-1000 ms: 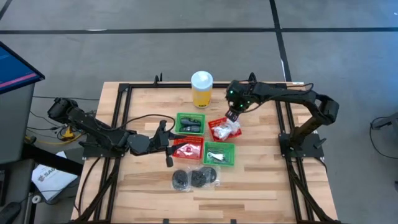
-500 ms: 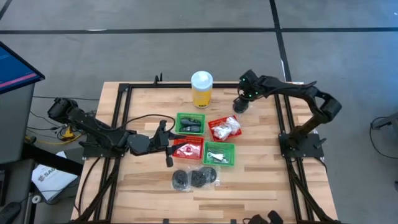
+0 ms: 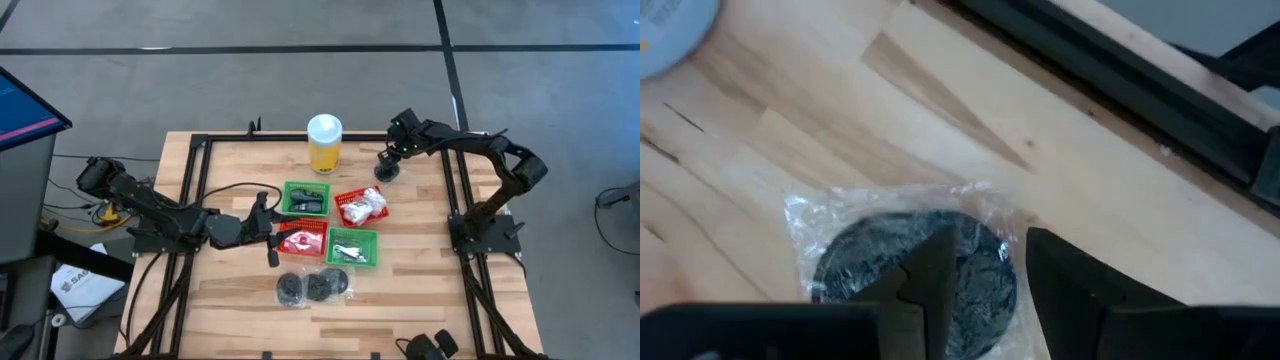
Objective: Pick & Place Travel size toiletries
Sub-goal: Put the hairbrush into the left red bin
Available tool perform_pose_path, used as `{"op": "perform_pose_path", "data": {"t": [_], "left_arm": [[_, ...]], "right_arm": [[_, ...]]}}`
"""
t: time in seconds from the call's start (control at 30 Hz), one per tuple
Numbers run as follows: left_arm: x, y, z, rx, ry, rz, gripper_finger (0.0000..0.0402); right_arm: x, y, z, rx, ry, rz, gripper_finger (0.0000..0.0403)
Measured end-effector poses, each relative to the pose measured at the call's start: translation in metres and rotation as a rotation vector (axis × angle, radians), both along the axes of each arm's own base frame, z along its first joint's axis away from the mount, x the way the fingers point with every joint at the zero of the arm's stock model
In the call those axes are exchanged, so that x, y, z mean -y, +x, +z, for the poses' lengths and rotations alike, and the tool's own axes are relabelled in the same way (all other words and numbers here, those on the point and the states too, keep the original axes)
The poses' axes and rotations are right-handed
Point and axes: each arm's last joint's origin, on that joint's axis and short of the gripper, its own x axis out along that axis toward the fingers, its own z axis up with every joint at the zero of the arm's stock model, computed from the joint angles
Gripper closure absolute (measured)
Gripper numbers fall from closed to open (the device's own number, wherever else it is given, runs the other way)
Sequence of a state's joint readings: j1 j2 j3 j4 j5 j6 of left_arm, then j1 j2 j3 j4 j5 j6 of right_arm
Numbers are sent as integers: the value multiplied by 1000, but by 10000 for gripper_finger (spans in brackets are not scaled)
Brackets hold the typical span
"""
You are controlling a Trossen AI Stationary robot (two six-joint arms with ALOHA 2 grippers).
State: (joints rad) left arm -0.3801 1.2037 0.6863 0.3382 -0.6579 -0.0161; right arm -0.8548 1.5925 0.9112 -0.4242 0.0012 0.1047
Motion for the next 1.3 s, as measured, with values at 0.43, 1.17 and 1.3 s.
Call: {"op": "perform_pose_path", "data": {"t": [0.43, 1.17, 1.3], "left_arm": [[0, 0, 0, 1, -4, 0, 300], [0, 0, 0, 4, -18, 3, 300], [0, 0, 0, 5, -18, 3, 300]], "right_arm": [[6, 0, -8, 1, 10, -18, 246], [12, 12, -49, -69, 87, 14, 253], [11, 12, -50, -69, 93, 16, 324]]}}
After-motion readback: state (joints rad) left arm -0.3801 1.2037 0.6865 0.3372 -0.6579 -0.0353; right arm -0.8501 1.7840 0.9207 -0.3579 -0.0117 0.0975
